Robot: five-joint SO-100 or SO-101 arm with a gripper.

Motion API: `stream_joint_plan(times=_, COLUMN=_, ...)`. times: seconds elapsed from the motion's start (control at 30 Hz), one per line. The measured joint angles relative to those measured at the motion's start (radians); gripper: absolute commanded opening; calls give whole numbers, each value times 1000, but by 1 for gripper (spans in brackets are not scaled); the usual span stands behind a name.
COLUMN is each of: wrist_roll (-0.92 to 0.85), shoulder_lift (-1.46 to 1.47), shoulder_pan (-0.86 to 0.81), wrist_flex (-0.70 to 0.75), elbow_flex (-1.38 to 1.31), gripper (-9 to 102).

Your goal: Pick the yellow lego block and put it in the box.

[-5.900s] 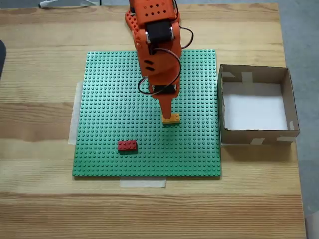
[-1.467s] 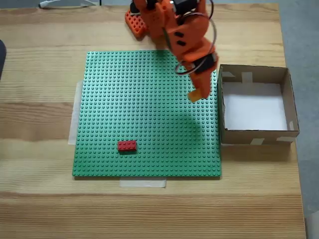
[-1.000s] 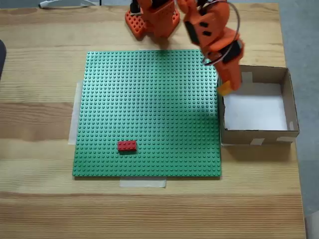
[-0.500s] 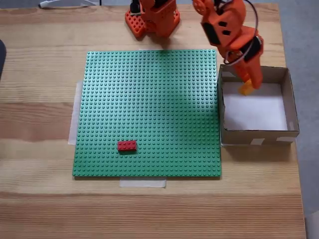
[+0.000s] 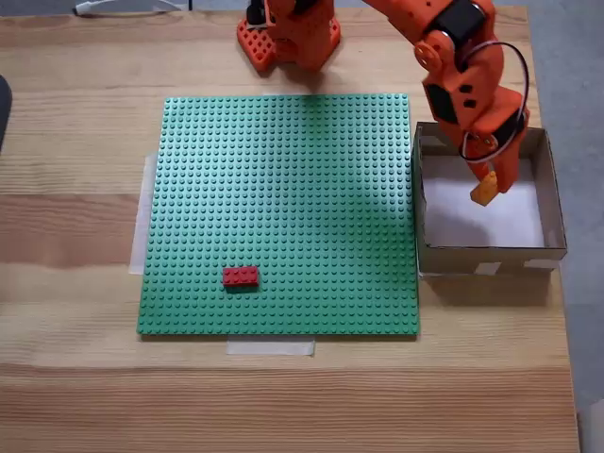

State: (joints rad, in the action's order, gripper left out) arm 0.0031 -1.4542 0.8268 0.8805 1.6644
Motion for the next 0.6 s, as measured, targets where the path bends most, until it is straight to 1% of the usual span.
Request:
stream_joint_plan(times=0.23, wrist_roll=-17, shoulder_lift=71, shoulder_pan=9, wrist_flex=-28, elbow_flex=-8, gripper=-1)
stream_joint_plan(times=0.6, wrist_roll=-43, shoulder_lift=129, shoulder_pan=26, wrist_flex=-133, elbow_flex=-8, gripper=-1)
